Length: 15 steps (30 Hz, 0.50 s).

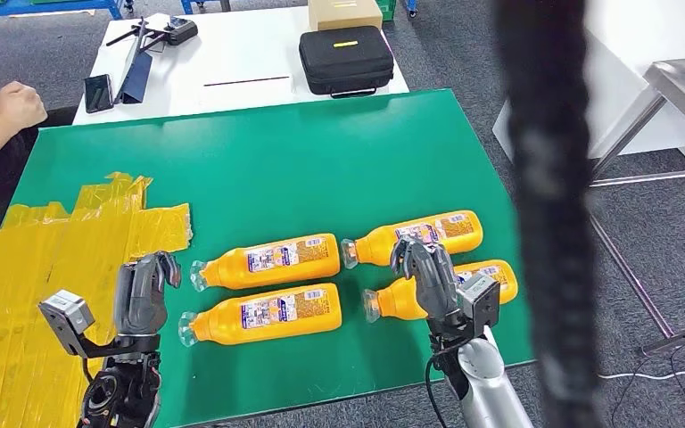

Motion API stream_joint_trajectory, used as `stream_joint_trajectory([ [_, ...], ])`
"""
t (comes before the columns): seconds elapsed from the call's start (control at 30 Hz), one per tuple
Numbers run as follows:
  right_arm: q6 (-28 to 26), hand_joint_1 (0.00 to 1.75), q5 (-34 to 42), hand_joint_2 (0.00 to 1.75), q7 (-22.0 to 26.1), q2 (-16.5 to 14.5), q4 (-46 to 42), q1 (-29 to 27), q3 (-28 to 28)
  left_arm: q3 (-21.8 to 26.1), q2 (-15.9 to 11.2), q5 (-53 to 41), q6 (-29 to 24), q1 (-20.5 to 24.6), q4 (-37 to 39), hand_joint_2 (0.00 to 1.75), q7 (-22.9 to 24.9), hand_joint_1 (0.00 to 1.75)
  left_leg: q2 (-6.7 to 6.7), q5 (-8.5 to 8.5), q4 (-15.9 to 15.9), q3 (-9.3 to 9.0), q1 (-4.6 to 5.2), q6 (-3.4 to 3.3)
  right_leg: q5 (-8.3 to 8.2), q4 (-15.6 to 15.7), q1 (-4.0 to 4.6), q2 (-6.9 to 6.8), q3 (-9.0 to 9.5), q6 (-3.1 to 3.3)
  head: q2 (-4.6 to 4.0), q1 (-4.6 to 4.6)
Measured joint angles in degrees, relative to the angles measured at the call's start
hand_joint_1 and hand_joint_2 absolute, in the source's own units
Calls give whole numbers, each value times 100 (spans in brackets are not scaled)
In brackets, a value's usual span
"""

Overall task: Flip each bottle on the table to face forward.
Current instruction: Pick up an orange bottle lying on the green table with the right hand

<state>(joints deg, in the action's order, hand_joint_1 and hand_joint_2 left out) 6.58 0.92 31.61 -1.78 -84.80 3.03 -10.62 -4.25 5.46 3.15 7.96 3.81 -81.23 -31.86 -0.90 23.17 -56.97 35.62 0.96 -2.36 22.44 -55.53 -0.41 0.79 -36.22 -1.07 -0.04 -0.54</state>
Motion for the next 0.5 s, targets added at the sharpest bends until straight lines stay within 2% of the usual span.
stream_joint_trajectory([
  [0.07, 9, 175, 16, 0, -17, -18, -103, -73, 60, 59, 18, -71, -48, -98, -128, 0, 43, 175, -1, -2, 0, -1, 0, -2, -1, 0, 0, 0, 2, 0, 0, 1],
  [0.2, 4, 0, 47, 0, -21, -38, -246, -152, 145, 110, 41, -108, -81, -217, -312, 0, 106, 4, -2, -4, 0, -3, 1, -4, -4, 0, -1, 0, 6, -1, 0, 1],
  [0.3, -115, 0, -67, 0, -11, -48, -331, -199, 184, 127, 60, -56, -119, -287, -430, 0, 193, 0, -1, -5, -1, -6, 2, -4, -5, 0, -1, 0, 8, -1, 0, -1],
  [0.43, -208, 0, -351, 175, -119, 11, -521, -345, 191, 156, 74, 113, 20, -428, -639, 0, 254, 0, -2, -4, -1, -6, 2, -4, -5, 0, -1, 0, 8, -1, 0, 0],
  [0.5, -255, 0, -612, 175, -288, 80, -663, -456, 193, 177, 73, 49, 0, -488, -694, 0, 266, 0, -2, -3, -1, -6, 2, -4, -4, 1, -1, -1, 7, -1, 0, 0],
])
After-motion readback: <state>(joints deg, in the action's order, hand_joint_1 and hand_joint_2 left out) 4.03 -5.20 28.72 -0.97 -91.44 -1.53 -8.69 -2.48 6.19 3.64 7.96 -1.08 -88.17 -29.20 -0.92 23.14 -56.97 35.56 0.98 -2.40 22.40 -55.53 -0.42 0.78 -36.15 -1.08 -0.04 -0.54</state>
